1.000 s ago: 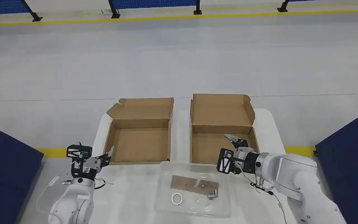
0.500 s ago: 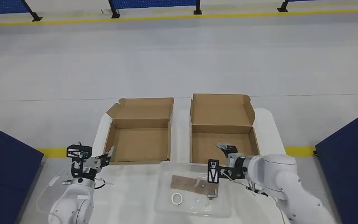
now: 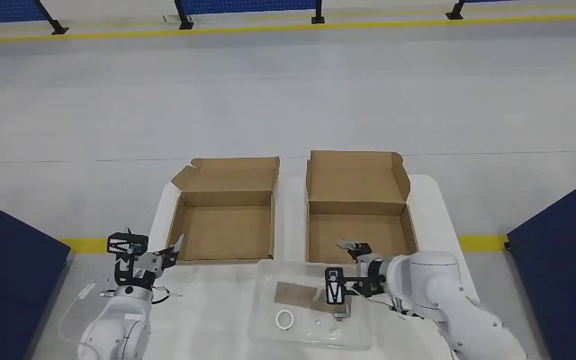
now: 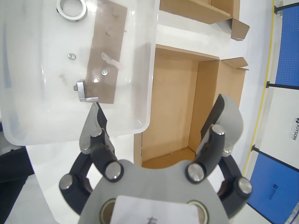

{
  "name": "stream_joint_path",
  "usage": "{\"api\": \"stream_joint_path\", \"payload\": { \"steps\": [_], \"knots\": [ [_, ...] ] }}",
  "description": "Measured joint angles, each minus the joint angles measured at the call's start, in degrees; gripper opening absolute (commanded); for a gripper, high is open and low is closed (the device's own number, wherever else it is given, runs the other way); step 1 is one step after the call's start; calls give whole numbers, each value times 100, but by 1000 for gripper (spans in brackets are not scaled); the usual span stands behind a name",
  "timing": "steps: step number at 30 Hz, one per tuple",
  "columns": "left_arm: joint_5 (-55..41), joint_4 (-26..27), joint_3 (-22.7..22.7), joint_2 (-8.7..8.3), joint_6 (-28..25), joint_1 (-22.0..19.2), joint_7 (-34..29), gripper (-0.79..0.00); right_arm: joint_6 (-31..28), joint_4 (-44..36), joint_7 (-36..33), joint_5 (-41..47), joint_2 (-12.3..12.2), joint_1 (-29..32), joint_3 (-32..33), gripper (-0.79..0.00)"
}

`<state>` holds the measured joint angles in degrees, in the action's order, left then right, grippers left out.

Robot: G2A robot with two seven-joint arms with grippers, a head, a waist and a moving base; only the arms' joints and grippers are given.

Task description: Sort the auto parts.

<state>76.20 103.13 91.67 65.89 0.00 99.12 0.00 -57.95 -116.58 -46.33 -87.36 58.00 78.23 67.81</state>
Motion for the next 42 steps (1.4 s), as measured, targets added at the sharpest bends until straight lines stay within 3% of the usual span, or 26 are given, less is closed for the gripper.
{"api": "stream_joint_path", "payload": {
  "steps": [12,23,36,42],
  "knots": [
    [0,0,0,0,0,0,0,0,198,703,-201,982,-431,-1223,-1198,0],
    [0,0,0,0,0,0,0,0,1503,798,-1505,3271,-1016,-2784,-2826,0],
    [0,0,0,0,0,0,0,0,1545,692,-1493,3145,-1012,-2730,-2858,0],
    [0,0,0,0,0,0,0,0,2264,547,-2265,3471,-997,-2915,-3316,0]
  ]
}}
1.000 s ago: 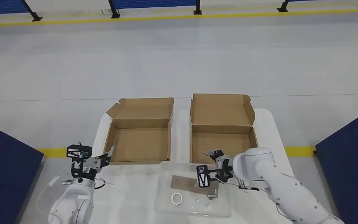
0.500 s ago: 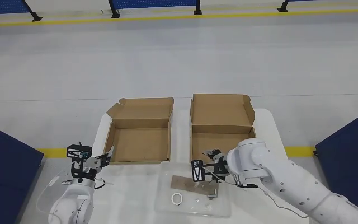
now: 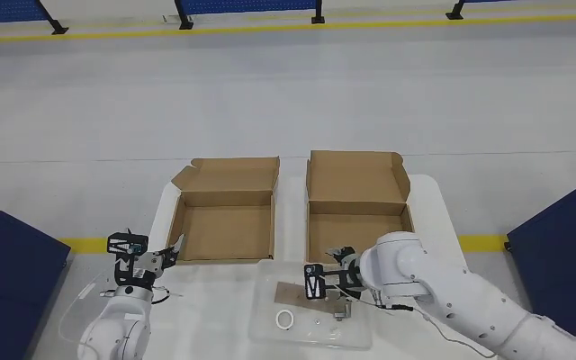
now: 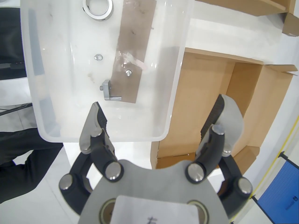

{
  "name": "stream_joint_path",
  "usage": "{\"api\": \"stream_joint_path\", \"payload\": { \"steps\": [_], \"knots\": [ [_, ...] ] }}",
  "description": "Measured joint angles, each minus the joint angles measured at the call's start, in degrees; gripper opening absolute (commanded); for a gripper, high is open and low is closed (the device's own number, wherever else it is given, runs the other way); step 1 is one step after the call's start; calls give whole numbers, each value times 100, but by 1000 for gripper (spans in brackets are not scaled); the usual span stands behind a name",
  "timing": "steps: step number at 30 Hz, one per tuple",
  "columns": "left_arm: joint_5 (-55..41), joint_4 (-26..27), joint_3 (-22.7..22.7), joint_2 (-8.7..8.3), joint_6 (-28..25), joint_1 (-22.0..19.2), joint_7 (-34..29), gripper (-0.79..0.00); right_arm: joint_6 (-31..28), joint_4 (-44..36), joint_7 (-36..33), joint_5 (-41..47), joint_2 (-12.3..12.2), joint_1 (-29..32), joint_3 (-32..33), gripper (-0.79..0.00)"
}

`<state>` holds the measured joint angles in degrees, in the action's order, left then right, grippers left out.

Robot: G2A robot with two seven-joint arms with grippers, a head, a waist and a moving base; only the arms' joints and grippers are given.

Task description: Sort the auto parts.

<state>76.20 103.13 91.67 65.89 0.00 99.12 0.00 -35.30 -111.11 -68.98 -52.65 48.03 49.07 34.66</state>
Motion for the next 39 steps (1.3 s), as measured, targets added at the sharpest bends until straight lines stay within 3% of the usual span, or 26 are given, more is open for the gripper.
{"api": "stream_joint_path", "payload": {
  "steps": [9,18,31,39],
  "knots": [
    [0,0,0,0,0,0,0,0,1005,70,-1004,1211,78,-825,-833,0],
    [0,0,0,0,0,0,0,0,1031,87,-1006,1194,83,-821,-864,0],
    [0,0,0,0,0,0,0,0,1403,278,-1391,1089,371,-856,-1353,0],
    [0,0,0,0,0,0,0,0,1420,274,-1405,1103,389,-855,-1360,0]
  ]
}}
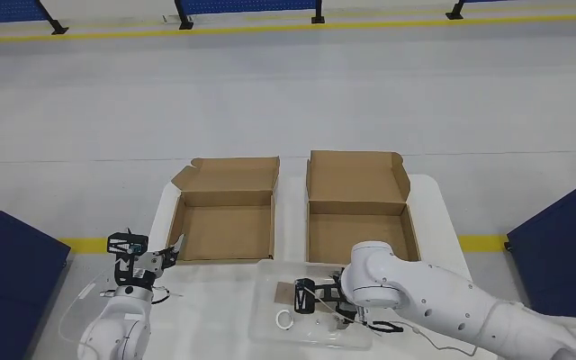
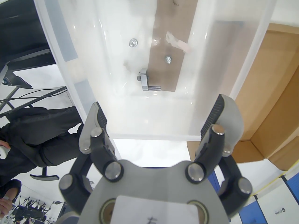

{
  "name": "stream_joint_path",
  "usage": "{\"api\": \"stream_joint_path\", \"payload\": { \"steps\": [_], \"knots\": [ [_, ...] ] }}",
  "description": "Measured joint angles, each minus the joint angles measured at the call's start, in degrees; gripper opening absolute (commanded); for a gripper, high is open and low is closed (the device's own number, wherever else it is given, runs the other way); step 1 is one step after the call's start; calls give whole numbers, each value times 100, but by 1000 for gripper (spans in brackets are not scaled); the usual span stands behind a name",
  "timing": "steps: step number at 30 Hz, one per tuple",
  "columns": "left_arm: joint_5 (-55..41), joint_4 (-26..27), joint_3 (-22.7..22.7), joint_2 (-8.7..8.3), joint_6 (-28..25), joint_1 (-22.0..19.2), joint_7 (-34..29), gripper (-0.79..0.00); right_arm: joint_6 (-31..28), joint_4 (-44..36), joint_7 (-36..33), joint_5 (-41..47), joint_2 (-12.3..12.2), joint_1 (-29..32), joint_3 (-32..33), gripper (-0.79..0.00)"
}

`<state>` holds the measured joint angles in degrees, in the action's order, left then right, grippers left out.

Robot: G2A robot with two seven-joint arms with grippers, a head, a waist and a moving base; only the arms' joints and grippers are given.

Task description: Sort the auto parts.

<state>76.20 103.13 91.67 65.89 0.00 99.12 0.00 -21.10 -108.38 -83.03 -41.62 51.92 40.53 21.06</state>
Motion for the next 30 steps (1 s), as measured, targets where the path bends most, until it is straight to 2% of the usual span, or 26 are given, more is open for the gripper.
{"api": "stream_joint_path", "payload": {
  "steps": [5,30],
  "knots": [
    [0,0,0,0,0,0,0,0,22,-37,82,-266,-5,146,-35,0],
    [0,0,0,0,0,0,0,0,33,269,120,-148,73,355,-32,0]
  ]
}}
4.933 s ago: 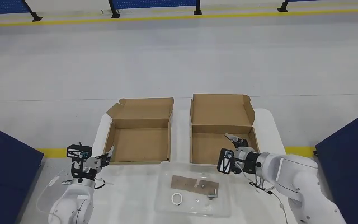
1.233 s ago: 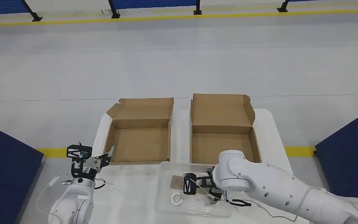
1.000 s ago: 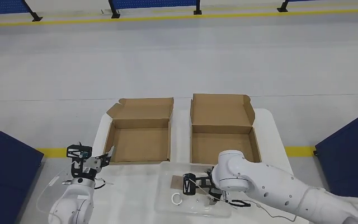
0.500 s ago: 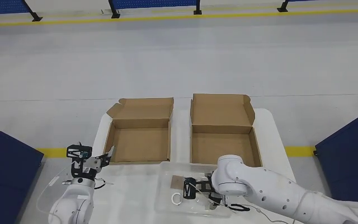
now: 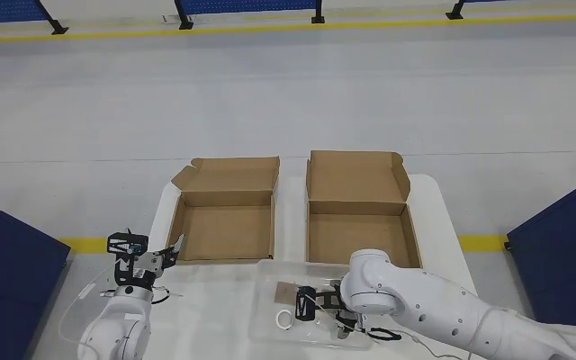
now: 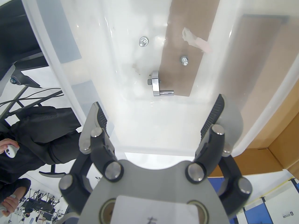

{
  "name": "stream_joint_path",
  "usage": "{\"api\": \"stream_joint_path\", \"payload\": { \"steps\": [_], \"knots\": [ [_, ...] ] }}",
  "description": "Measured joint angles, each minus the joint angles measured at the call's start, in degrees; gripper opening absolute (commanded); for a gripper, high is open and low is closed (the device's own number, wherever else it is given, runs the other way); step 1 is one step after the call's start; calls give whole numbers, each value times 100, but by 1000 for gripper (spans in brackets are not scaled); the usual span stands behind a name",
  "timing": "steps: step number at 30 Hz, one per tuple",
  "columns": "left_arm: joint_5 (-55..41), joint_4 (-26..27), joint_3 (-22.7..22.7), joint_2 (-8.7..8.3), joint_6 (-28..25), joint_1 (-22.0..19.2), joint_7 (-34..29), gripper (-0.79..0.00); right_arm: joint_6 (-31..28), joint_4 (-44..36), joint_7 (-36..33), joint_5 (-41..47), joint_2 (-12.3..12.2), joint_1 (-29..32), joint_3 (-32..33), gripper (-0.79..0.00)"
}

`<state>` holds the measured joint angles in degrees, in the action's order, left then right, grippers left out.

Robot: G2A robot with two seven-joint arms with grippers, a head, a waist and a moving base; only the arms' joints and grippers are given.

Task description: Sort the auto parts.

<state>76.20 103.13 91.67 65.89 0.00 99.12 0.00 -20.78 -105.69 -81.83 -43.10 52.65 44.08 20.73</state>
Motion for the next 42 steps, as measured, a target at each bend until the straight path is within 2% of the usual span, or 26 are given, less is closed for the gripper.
{"api": "stream_joint_path", "payload": {
  "steps": [17,41,42],
  "knots": [
    [0,0,0,0,0,0,0,0,102,310,212,-830,134,314,-201,0],
    [0,0,0,0,0,0,0,0,111,445,381,-1254,231,560,-200,0],
    [0,0,0,0,0,0,0,0,115,446,373,-1263,237,568,-196,-102]
  ]
}}
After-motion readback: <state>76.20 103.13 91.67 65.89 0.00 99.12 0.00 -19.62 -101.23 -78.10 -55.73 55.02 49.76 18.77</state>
